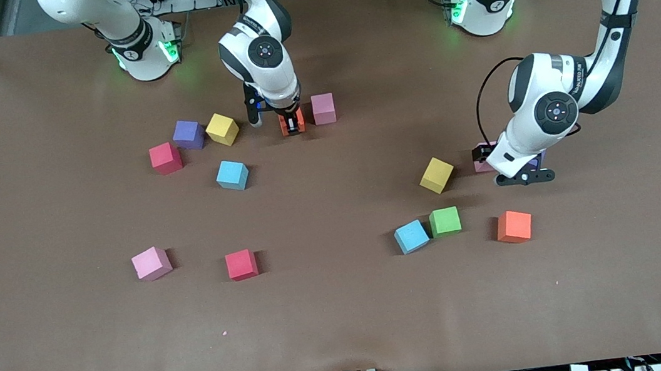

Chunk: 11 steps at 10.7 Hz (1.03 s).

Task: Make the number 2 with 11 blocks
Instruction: 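Grasp another pink block with the left gripper while the right gripper carries orange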

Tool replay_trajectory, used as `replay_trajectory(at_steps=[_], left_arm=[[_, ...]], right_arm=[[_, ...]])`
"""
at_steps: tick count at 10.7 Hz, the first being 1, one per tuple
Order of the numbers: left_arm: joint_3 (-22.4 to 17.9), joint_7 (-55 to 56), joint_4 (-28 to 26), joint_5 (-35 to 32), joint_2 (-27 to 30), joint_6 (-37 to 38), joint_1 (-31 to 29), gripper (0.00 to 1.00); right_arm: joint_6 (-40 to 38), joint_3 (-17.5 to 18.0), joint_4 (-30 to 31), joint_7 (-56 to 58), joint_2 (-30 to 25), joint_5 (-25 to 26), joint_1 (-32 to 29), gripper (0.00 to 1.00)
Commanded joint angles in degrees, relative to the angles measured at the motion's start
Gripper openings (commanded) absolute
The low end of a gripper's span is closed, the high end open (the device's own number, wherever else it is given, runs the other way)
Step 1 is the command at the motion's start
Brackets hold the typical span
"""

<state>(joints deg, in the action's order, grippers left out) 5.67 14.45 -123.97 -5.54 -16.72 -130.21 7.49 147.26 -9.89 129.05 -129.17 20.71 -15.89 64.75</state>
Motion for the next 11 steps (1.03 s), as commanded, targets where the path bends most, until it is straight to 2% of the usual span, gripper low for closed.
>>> replay_trajectory(at_steps=[1,4,8,9,10,11], left_arm=[[-0.22,0.14,-0.74,1.92,-0.15,-0.84,0.25,1.0],[-0.31,0.14,-2.85,2.2,-1.56,-5.05,0.25,1.0],[-0.31,0.22,-2.85,2.28,-3.4,-5.32,0.25,1.0],[-0.31,0.14,-2.85,2.28,-3.84,-5.32,0.25,0.86],[-0.31,0.22,-2.85,2.28,-4.02,-5.32,0.25,0.57],[-0.31,0.31,-2.85,2.28,-3.94,-5.32,0.25,0.43]], right_arm=[[4.17,-0.13,0.76,-3.46,0.9,-3.96,2.12,0.35],[5.66,-0.13,0.76,-3.54,2.04,-5.55,3.09,0.35],[7.25,-0.13,0.67,-3.55,2.93,-7.23,3.98,0.35],[7.43,-0.21,0.67,-3.55,2.93,-8.36,4.15,0.35],[7.86,-0.22,0.67,-3.55,3.02,-8.72,4.76,0.35],[7.95,-0.22,0.67,-3.55,3.36,-8.72,5.2,0.35]])
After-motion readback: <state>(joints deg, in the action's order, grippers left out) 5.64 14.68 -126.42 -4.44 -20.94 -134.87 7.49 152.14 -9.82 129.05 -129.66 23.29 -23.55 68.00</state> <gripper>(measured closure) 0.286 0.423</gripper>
